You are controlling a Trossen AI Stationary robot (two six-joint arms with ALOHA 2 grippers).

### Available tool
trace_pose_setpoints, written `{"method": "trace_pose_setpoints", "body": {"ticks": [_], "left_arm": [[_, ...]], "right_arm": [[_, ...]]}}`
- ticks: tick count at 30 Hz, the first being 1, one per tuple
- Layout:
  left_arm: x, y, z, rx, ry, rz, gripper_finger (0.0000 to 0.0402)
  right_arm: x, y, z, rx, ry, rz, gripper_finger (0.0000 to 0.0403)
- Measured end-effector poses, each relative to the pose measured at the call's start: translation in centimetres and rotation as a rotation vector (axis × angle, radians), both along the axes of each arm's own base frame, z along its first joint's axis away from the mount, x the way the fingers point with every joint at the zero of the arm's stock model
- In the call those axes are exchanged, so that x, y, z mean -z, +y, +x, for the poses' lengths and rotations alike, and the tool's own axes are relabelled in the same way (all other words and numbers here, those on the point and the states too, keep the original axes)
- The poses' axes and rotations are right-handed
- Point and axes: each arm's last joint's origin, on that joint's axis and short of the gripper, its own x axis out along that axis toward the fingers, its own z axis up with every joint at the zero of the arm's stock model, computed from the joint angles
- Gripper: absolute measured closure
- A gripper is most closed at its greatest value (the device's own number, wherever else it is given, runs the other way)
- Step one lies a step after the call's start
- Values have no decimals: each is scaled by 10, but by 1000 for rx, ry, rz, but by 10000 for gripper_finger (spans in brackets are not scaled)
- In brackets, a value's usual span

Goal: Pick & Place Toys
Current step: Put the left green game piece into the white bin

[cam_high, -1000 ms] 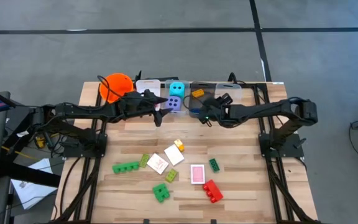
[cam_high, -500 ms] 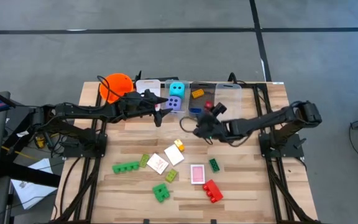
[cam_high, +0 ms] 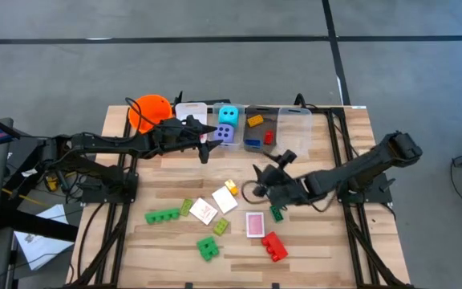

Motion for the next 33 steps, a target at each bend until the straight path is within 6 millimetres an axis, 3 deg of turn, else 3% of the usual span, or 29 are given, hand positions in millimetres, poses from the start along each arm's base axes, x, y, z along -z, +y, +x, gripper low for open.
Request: {"method": "trace_pose_setpoints", "body": {"ticks": [8,15,24,29,33], "left_arm": [[-1,-2,1,1,-20,-25,137],[-1,-20,6,142,-23,-46,137],[-1,-63,12,479,-13,28,137],[9,-83,19,574,25,61,137],[29,-91,27,589,107,2,137]], "right_arm": [[-18,40,-44,-91,-159,166,159],[-12,64,-73,-129,-221,393,159],[23,87,-71,-130,-138,489,159],[25,87,-69,-122,-137,487,159],[25,84,-67,-118,-130,470,159]]}}
